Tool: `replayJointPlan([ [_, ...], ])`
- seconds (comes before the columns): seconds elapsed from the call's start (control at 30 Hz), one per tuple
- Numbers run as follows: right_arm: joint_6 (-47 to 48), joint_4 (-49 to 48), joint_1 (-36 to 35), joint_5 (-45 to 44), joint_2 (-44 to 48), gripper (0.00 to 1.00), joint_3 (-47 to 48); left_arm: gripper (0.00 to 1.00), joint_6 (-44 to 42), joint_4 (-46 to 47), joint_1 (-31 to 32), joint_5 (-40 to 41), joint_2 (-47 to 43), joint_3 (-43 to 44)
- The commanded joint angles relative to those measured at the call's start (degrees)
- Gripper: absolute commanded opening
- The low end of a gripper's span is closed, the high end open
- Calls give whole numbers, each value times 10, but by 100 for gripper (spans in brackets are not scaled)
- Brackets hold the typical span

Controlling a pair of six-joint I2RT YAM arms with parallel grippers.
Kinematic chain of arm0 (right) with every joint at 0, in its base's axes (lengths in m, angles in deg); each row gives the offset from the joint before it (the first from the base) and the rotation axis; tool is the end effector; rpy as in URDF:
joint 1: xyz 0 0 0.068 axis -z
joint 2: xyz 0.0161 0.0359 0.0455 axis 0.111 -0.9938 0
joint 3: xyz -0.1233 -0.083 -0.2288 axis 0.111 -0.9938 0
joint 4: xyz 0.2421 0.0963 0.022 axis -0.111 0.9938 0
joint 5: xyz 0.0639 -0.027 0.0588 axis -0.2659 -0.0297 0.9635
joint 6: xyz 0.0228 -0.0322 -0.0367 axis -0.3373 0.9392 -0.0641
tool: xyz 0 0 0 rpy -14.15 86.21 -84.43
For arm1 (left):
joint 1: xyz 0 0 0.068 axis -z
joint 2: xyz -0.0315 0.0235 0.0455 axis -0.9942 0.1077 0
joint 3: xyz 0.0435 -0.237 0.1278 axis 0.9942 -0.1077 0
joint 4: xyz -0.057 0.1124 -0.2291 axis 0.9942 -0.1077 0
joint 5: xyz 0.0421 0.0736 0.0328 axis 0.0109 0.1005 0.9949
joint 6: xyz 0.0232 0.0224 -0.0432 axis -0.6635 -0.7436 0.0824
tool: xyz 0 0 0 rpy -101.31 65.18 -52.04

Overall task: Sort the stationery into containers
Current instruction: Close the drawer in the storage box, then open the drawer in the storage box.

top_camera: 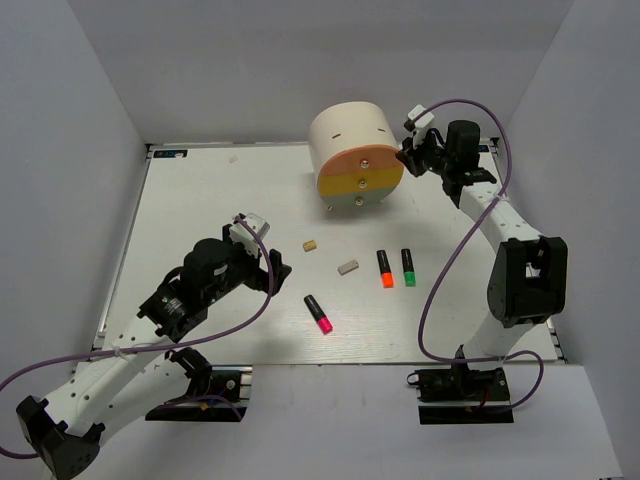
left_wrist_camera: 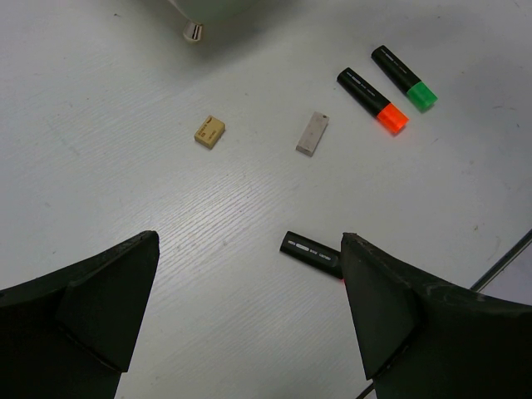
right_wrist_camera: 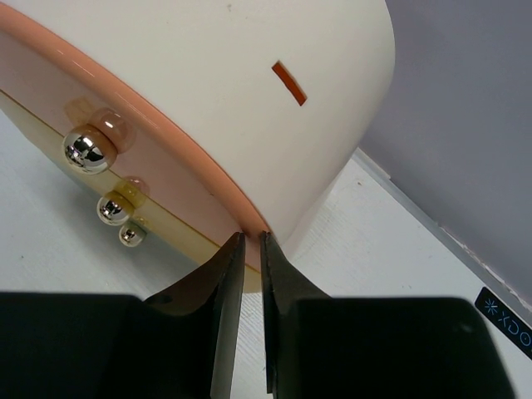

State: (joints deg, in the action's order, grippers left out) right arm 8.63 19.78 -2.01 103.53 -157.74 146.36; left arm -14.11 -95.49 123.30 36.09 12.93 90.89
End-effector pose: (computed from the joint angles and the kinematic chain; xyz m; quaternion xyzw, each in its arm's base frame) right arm 0.4009 0.0757 0.3187 -0.3572 0.7015 0.1037 0.6079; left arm 0.1316 -0.1080 0.3018 0.2312 0.8028 -0.2120 0.5070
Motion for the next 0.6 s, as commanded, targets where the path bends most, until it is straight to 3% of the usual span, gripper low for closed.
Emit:
replayJointPlan([
  [0.0,2,-13,-1,18,5,19,1,100,2,1,-2,3,-8,-2],
  [0.17,8,-9,-1,55,63,19,-42,100,2,1,-2,3,-8,-2],
  [0.23,3,-3,-2,61,84,24,-64,100,2,1,-2,3,-8,-2],
  [0.4,-55,36,-7,79,99,72,-84,100,2,1,-2,3,-8,-2],
  [0.5,-114,9,-14,79,93,84,-113,100,-3,1,-2,3,-8,-2],
  [0.57,-146,-24,-21,71,85,84,-128,100,-3,1,-2,3,-8,-2],
])
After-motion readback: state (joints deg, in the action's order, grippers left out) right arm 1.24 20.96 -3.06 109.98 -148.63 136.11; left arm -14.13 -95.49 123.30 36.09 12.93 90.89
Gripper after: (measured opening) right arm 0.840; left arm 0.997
